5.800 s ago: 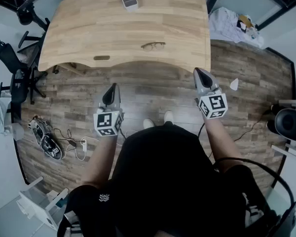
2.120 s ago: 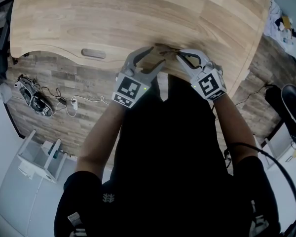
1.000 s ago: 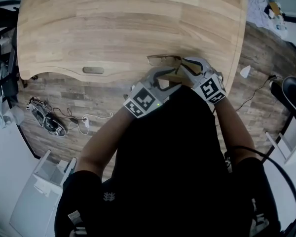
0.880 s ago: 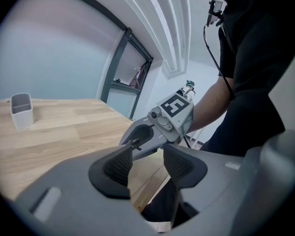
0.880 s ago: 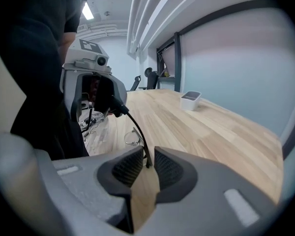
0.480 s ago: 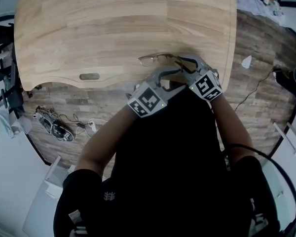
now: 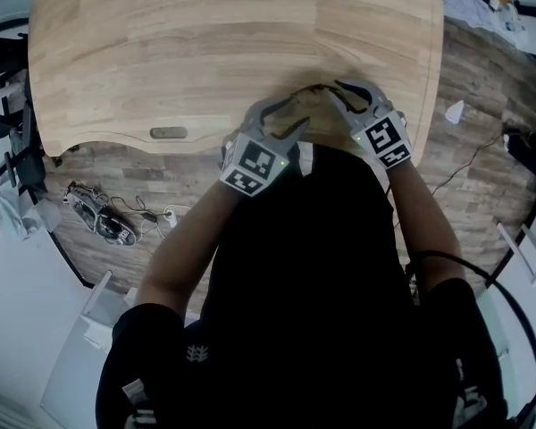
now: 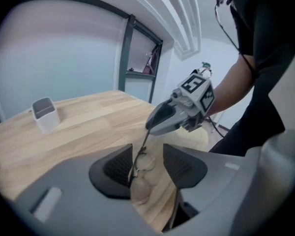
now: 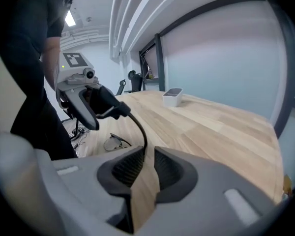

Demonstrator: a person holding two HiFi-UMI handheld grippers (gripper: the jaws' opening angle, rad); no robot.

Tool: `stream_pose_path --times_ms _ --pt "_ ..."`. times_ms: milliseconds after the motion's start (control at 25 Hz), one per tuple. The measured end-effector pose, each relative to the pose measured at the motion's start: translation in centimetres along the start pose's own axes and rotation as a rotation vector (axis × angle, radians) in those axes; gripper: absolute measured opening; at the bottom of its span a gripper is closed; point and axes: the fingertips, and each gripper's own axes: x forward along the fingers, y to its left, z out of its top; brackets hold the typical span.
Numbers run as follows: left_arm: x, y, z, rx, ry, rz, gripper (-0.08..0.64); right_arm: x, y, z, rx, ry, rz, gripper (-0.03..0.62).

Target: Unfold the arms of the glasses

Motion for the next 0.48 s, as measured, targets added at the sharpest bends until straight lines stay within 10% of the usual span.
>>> stream_pose_path --times_ms 160,480 --pt "1.0 3.5 -2.5 -0.002 0.084 0.098 0.160 0.2 0.6 -0.8 0.047 0.021 -0.007 0.060" --pt "3.0 4.3 -5.1 0.008 0.138 0.057 0.103 -0.2 1.6 -1.4 0.140 0.018 -0.014 0.060"
